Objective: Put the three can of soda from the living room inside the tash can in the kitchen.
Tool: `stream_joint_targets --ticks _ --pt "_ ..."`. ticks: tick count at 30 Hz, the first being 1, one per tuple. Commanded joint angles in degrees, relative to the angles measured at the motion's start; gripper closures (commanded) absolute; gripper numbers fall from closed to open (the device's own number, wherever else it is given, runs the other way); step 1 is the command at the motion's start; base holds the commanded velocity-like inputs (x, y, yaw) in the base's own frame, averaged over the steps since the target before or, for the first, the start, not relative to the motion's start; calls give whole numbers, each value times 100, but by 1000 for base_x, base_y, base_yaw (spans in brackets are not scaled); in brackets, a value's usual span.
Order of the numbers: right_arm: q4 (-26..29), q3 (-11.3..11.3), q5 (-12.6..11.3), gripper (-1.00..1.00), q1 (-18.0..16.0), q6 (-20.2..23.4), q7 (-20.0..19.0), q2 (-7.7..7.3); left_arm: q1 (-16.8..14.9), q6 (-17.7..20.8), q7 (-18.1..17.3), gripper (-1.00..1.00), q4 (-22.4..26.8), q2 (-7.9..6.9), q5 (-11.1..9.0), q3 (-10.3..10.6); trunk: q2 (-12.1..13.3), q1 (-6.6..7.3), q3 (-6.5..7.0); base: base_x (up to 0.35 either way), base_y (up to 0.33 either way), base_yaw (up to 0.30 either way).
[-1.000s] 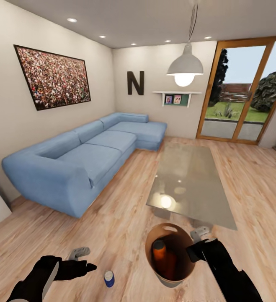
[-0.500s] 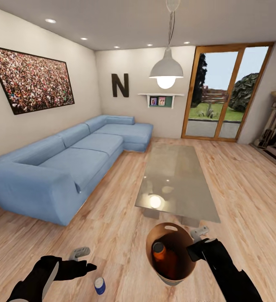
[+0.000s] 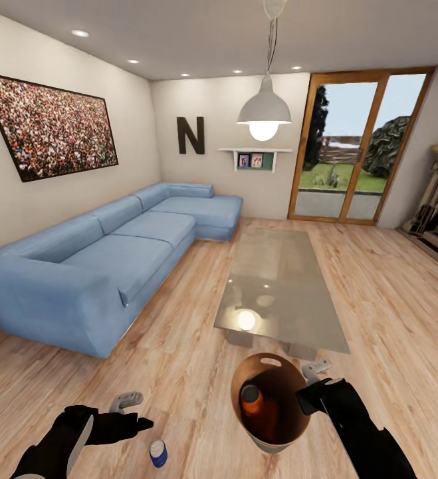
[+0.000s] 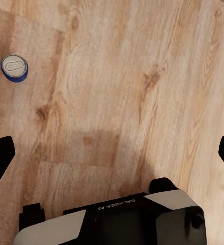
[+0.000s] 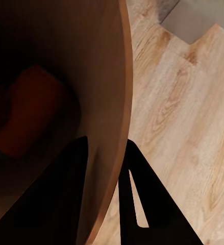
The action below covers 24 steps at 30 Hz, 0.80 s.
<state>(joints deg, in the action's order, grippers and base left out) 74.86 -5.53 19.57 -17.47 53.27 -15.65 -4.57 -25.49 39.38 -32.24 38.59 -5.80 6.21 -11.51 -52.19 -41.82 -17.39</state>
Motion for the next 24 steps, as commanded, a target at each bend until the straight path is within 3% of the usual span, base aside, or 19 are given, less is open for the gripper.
stream_joint_targets --ticks 1,5,12,18,24 --pt "2 -1 -59 100 -2 5 -6 0 0 0 0 -100 0 0 1 0 -1 0 1 0 0 0" --pt "2 -1 -59 100 -2 3 -4 0 0 0 4 -100 0 0 3 0 -1 0 1 0 0 0" --pt "2 -1 -59 100 -2 5 -8 0 0 0 3 -100 -3 8 9 7 -281 -154 -125 0 0 0" --pt "-45 1 -64 100 -2 -19 3 2 0 0 1 -100 -1 9 5 8 -281 -154 -125 0 0 0" --pt "-435 7 -53 100 -2 -600 129 42 0 -4 2 -100 0 9 12 9 -281 -154 -125 0 0 0"
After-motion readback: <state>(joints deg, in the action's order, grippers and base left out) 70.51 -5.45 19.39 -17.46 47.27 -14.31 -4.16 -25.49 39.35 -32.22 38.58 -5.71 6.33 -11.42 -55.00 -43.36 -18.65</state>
